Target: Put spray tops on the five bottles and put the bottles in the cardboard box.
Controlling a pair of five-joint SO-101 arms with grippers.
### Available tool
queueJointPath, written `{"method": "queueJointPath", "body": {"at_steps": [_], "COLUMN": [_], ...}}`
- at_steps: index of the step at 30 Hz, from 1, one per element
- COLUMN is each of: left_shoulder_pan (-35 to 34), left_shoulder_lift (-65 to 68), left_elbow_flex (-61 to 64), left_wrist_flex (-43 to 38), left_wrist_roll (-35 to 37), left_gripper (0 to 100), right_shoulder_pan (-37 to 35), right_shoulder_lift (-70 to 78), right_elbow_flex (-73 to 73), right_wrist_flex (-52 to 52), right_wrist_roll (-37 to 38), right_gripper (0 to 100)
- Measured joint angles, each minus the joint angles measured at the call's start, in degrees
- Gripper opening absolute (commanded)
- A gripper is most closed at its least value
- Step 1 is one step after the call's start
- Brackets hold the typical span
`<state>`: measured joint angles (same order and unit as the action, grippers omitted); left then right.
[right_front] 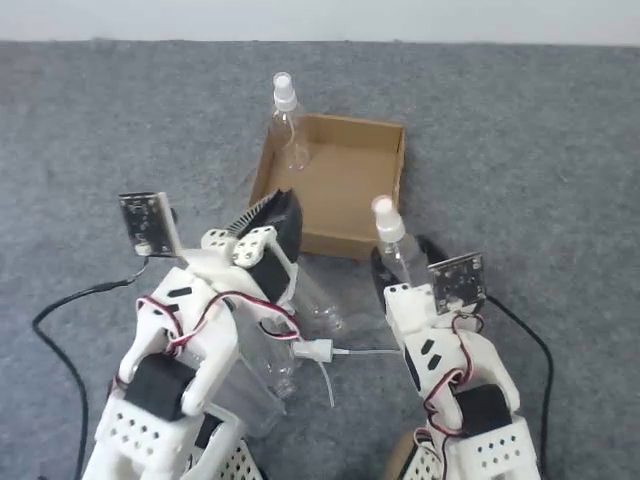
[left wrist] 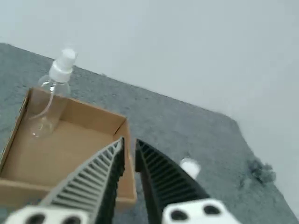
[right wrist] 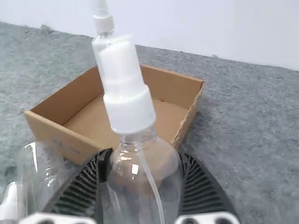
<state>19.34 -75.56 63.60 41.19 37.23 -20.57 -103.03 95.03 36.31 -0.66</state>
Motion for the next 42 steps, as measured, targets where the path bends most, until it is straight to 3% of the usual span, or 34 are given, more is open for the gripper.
{"method": "queueJointPath", "body": {"at_steps": [7, 16, 23, 28, 36, 42], "left_shoulder_pan": [-0.44, -0.44, -0.53, -0.44, 5.36, 8.44], "left_shoulder_lift": [0.00, 0.00, 0.00, 0.00, 0.00, 0.00], "left_elbow_flex": [7.74, 18.02, 20.04, 21.10, 22.95, 23.74], "left_wrist_flex": [-1.23, -14.42, -15.03, -15.03, -15.12, -15.12], "left_wrist_roll": [0.09, 0.09, 0.09, 0.09, 0.09, 0.09], "left_gripper": [1, 1, 1, 1, 1, 1], "right_shoulder_pan": [1.32, 1.58, 1.58, 1.58, 1.49, -4.92], "right_shoulder_lift": [0.00, 0.00, 0.00, 0.00, 0.00, 0.00], "right_elbow_flex": [0.00, 0.00, 0.00, 0.00, -0.53, -0.53], "right_wrist_flex": [-1.14, -7.12, -12.13, -14.15, -14.24, -16.79], "right_wrist_roll": [1.67, 0.97, -9.23, -9.93, -10.11, -10.11], "right_gripper": [0.6, 0.6, 0.6, 0.6, 0.6, 0.6]}}
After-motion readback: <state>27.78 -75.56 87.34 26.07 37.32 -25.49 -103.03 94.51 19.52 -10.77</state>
